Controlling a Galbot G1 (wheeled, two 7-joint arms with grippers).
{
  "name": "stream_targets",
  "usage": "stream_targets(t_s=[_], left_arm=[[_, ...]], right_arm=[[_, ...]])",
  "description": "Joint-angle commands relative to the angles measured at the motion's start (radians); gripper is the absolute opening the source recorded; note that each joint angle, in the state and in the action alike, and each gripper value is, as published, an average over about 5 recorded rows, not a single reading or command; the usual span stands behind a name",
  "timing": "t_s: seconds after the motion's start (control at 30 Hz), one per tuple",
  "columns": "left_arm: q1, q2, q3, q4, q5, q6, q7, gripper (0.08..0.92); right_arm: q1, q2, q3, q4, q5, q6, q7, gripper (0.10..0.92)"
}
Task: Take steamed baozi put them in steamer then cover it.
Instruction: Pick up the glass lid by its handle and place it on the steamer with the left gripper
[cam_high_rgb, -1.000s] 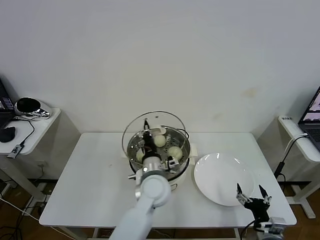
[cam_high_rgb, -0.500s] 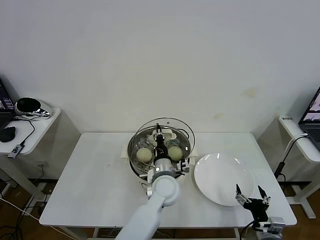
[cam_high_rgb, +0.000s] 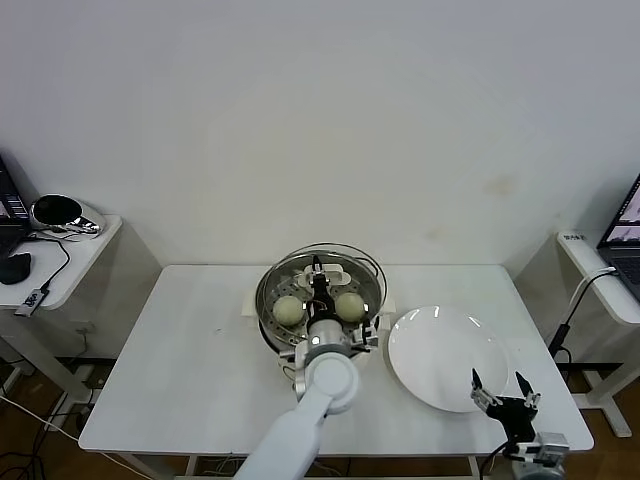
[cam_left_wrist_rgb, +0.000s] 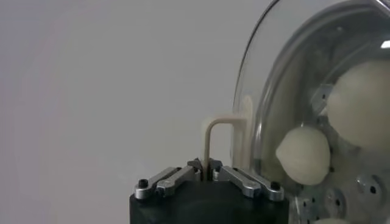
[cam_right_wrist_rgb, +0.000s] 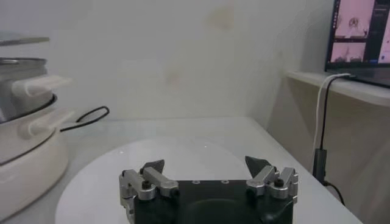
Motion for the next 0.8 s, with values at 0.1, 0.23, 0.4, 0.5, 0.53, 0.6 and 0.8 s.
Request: stream_targets(t_s=[0.1,0.23,0.4,0.5,0.53,0.6,0.8], left_arm=[[0.01,0.006,-0.007,0.011,0.029,0.041,0.025,0.14],[0.009,0.008,-0.017,0.02,0.039,0.041,0.023,0.14],[0.008,0.01,-0.026,0.021,0.042,0.041,0.03,0.14],[0.01,0.006,-0.025,0.022,0.043,0.042,0.034,0.14],[0.011,0.004,-0.024,0.021,0.044,0.042,0.037,0.14],[0.014,0.003,-0.02,0.019,0.046,0.042,0.044,0.14],[0.019,0.011,-0.015,0.005,0.044,0.042,0.067,0.14]], right_arm=[[-0.005,0.002,-0.001,0.002,-0.006,-0.006,0.001,0.823],[-0.004,0.002,-0.002,0.004,-0.007,-0.006,0.001,0.823],[-0.008,0.008,-0.008,0.002,-0.014,-0.002,0.0,0.823],[-0.006,0.012,-0.01,-0.002,-0.024,0.0,0.0,0.823],[-0.006,0.013,-0.011,-0.002,-0.028,0.001,0.0,0.823],[-0.005,0.017,-0.013,-0.002,-0.033,0.003,0.0,0.823],[-0.007,0.019,-0.013,-0.012,-0.047,0.014,0.0,0.823]])
